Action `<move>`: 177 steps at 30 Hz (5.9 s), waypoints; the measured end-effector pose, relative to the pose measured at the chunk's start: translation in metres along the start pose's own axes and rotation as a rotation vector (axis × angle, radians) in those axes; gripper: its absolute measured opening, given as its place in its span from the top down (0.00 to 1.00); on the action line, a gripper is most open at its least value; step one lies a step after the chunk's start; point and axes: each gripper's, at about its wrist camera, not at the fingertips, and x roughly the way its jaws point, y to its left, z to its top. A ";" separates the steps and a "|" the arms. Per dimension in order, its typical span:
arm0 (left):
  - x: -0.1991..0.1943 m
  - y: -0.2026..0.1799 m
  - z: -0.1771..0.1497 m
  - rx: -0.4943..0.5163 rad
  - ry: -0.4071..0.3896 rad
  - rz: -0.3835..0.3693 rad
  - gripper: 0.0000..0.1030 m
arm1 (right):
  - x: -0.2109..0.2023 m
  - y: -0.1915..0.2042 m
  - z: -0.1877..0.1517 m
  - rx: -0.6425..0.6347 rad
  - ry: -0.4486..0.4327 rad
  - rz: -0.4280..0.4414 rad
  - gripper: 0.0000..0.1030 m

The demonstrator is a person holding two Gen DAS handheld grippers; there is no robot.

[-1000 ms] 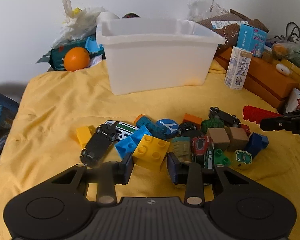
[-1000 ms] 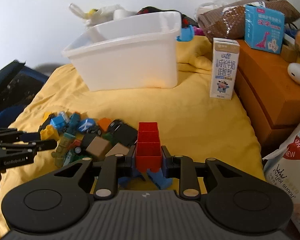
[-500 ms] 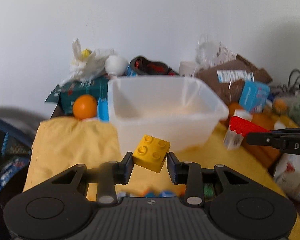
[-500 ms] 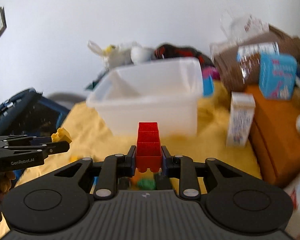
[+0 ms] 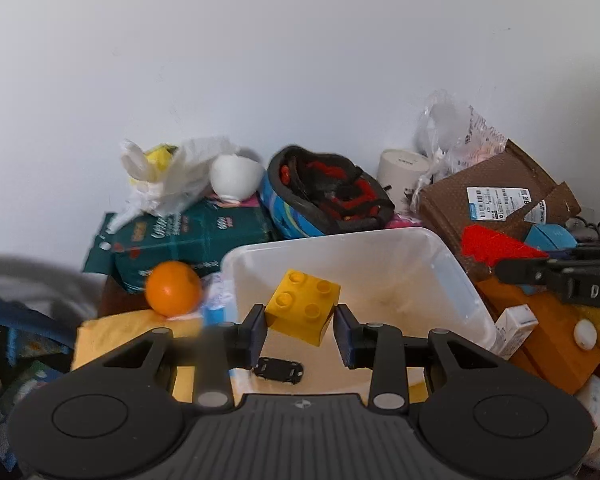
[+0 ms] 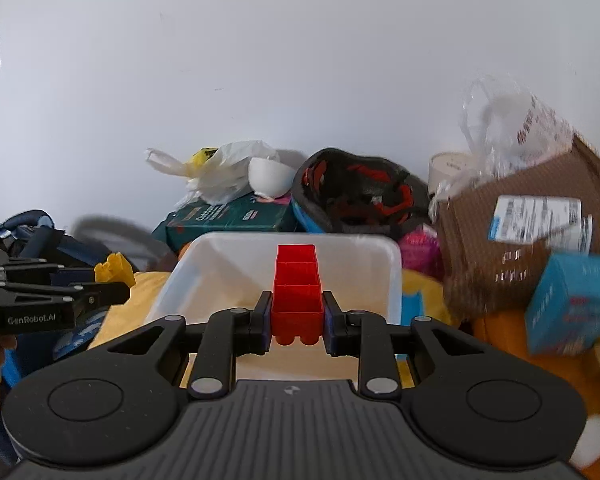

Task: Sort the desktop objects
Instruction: 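Carry both bricks over the white bin and open both tools to release, then grasp the olive figure toy with the left tool while the right tool grasps a blue block, then carry both toys over the white bin and open both tools to drop them, then grasp the green-red race car with the left tool while the right tool grasps a blue block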

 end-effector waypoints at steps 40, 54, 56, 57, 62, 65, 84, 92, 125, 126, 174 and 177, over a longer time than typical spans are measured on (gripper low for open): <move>-0.020 -0.032 -0.249 -0.005 0.149 -0.022 0.43 | -0.024 0.023 -0.207 -0.069 0.214 0.020 0.40; 0.007 -0.044 -0.251 0.033 0.174 -0.049 0.57 | -0.014 0.030 -0.236 -0.191 0.199 -0.010 0.53; 0.011 -0.044 -0.252 0.024 0.191 -0.057 0.57 | -0.013 0.029 -0.240 -0.191 0.212 -0.010 0.53; 0.011 -0.045 -0.252 0.032 0.186 -0.058 0.57 | -0.011 0.028 -0.242 -0.195 0.220 -0.007 0.53; 0.011 -0.051 -0.253 0.077 0.175 -0.064 0.63 | -0.006 0.033 -0.243 -0.239 0.211 0.011 0.61; 0.008 -0.050 -0.252 0.074 0.167 -0.075 0.63 | -0.005 0.035 -0.241 -0.256 0.221 0.026 0.65; -0.044 -0.019 -0.159 -0.034 -0.011 -0.073 0.63 | -0.047 0.018 -0.153 0.005 0.016 0.068 0.66; -0.035 -0.007 -0.085 0.023 0.018 -0.064 0.63 | -0.035 0.012 -0.074 0.010 -0.019 0.079 0.66; 0.053 0.010 0.000 -0.057 0.165 0.005 0.35 | 0.073 -0.007 0.023 -0.009 0.204 -0.033 0.46; 0.052 0.014 -0.003 -0.065 0.164 0.006 0.35 | 0.072 -0.007 0.021 -0.005 0.202 -0.033 0.46; -0.033 -0.037 -0.211 -0.099 0.066 -0.130 0.68 | -0.033 -0.001 -0.225 -0.055 0.196 0.009 0.72; -0.039 -0.024 -0.188 -0.110 0.032 -0.102 0.68 | -0.040 0.004 -0.203 -0.039 0.143 0.020 0.72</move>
